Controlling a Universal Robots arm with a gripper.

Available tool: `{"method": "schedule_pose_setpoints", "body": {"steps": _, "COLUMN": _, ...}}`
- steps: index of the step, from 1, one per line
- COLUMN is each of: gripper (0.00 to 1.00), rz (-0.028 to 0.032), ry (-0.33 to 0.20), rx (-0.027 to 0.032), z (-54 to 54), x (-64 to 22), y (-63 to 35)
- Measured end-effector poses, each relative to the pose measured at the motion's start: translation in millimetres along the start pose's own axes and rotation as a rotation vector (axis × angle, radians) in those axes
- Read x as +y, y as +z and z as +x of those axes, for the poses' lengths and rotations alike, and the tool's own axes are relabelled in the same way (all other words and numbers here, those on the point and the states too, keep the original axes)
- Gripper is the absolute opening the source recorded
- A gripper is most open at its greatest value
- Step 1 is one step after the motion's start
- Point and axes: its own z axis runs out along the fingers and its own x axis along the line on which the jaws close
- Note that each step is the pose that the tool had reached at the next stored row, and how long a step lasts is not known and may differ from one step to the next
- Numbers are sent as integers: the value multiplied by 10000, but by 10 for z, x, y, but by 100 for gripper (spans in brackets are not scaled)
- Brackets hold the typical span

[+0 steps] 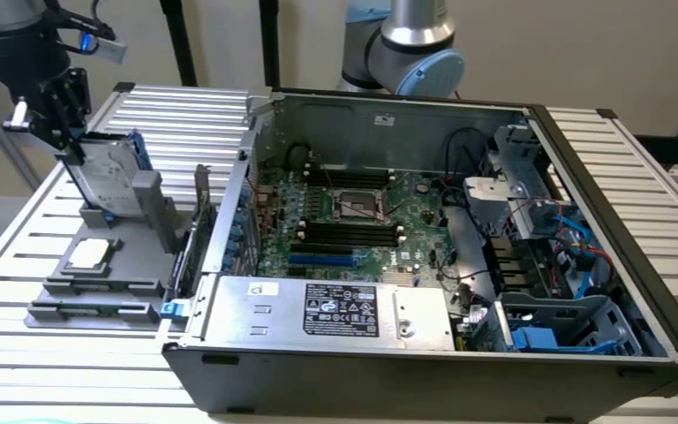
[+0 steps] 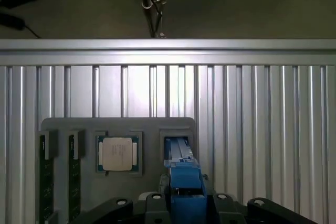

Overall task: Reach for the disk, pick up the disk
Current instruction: 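Pick up the disk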

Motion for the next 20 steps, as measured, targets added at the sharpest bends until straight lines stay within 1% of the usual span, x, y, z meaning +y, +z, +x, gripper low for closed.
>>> {"method": "schedule_pose_setpoints", "body": {"steps": 4, "gripper": 33, "rz": 1, "ry": -1, "rx": -1, "z": 1, "x": -5, "y": -175}}
{"method": "schedule_pose_setpoints", "body": {"steps": 13, "gripper": 33, "rz": 0, "ry": 0, "rx": 0, "z": 10, "x": -47, "y": -586}}
{"method": "schedule_pose_setpoints", "body": {"steps": 15, "gripper": 33, "rz": -2, "ry": 0, "rx": 1, "z": 29, "x": -71, "y": -679}}
{"method": "schedule_pose_setpoints", "body": {"steps": 20, "gripper": 33, "rz": -16, "ry": -4, "rx": 0, "z": 87, "x": -171, "y": -910}}
